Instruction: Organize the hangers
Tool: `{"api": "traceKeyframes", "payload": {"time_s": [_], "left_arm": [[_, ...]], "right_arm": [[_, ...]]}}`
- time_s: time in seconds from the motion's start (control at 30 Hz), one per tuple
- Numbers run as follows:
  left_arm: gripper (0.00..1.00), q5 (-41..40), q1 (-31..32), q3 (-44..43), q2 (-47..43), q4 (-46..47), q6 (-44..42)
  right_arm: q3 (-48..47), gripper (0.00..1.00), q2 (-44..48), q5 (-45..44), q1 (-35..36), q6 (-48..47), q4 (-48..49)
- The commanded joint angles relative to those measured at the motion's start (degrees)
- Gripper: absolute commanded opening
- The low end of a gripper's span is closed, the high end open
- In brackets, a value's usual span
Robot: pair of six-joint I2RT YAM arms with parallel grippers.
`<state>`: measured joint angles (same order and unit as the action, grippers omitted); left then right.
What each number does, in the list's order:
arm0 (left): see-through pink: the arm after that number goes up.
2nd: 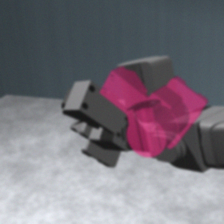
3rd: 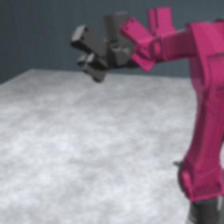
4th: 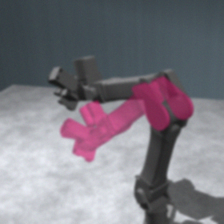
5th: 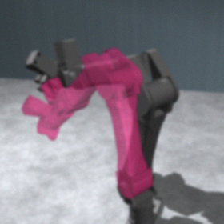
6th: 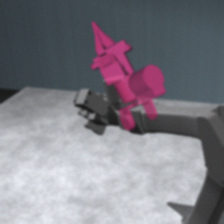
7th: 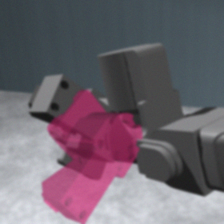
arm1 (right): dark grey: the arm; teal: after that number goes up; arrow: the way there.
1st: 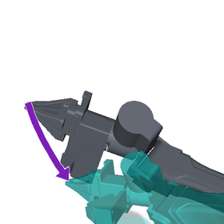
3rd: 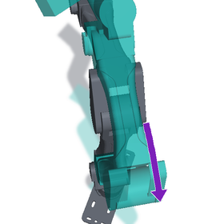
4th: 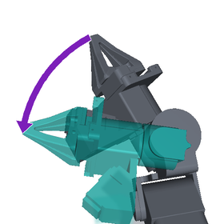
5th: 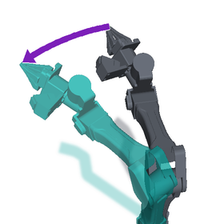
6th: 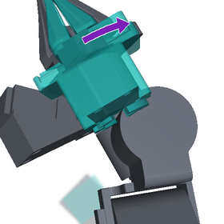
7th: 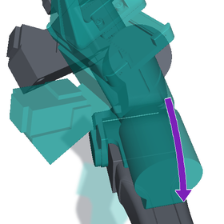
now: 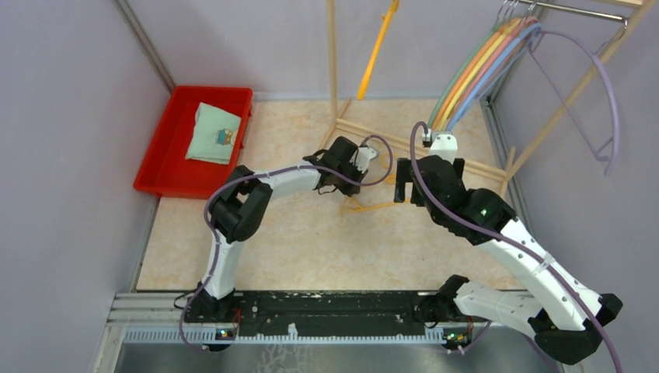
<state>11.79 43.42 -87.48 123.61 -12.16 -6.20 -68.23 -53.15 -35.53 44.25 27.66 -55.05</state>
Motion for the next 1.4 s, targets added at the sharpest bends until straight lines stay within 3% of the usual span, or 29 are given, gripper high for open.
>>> {"api": "traceKeyframes", "payload": {"time_s": [0.0,0.23,0.47,0.73,1.0,1.37], "left_arm": [[0.0,-6.8,-1.1,5.9,-4.6,-5.6,1.5],[0.0,-17.0,-4.3,14.6,-19.0,-8.4,0.2],[0.0,-26.1,-7.6,16.5,-31.6,-11.3,-2.4],[0.0,-30.8,-10.0,18.4,-42.9,-10.6,-3.3],[0.0,-34.1,-10.5,20.5,-52.9,-9.1,-4.2],[0.0,-33.8,-10.9,22.6,-59.1,-7.8,-1.8]], "right_arm": [[0.4,0.92,1.5,0.5,0.1,0.4,2.0],[1.3,0.89,1.2,6.3,0.1,-1.1,3.8],[1.4,0.83,-3.5,18.6,0.1,-4.3,8.2],[-4.0,0.83,-11.1,23.6,0.1,-5.0,14.2],[-6.3,0.82,-19.8,33.4,-0.1,2.4,25.6],[-26.4,0.82,-33.7,33.0,-0.5,5.5,34.5]]}}
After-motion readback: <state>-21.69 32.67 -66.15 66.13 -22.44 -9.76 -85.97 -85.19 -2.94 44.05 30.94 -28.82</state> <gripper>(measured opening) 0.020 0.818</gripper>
